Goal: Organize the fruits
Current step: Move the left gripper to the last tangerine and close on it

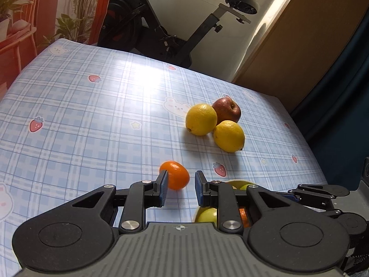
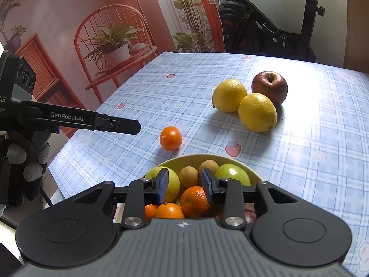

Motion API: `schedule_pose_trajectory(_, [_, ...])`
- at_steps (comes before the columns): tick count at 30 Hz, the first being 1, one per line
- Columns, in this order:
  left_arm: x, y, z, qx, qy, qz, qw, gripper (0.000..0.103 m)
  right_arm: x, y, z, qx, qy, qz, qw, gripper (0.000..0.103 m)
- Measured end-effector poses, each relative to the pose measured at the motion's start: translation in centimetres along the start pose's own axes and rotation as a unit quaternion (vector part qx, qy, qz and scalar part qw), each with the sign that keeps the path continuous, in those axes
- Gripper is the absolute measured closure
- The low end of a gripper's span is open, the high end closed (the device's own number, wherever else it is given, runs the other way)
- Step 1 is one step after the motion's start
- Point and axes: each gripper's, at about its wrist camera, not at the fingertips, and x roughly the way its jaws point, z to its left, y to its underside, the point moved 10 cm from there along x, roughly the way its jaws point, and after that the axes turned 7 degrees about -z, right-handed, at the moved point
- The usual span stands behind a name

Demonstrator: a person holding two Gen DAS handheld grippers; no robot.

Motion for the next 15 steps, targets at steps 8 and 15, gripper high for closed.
schedule_pose_trajectory(8, [2.2, -1.5, 1.1, -0.008, -0.018, 0.001, 0.9998, 0.077, 4.2, -1.8, 1.2, -0.051, -0.002, 0.016, 0.999, 0.067])
schedule_pose_trajectory(15, [4.4, -1.2, 1.8, -0.030, -0.021, 0.022, 0.9991, 0.075, 7.2, -1.7, 2.2, -0.074, -0.009, 0.041, 0.996, 0.067])
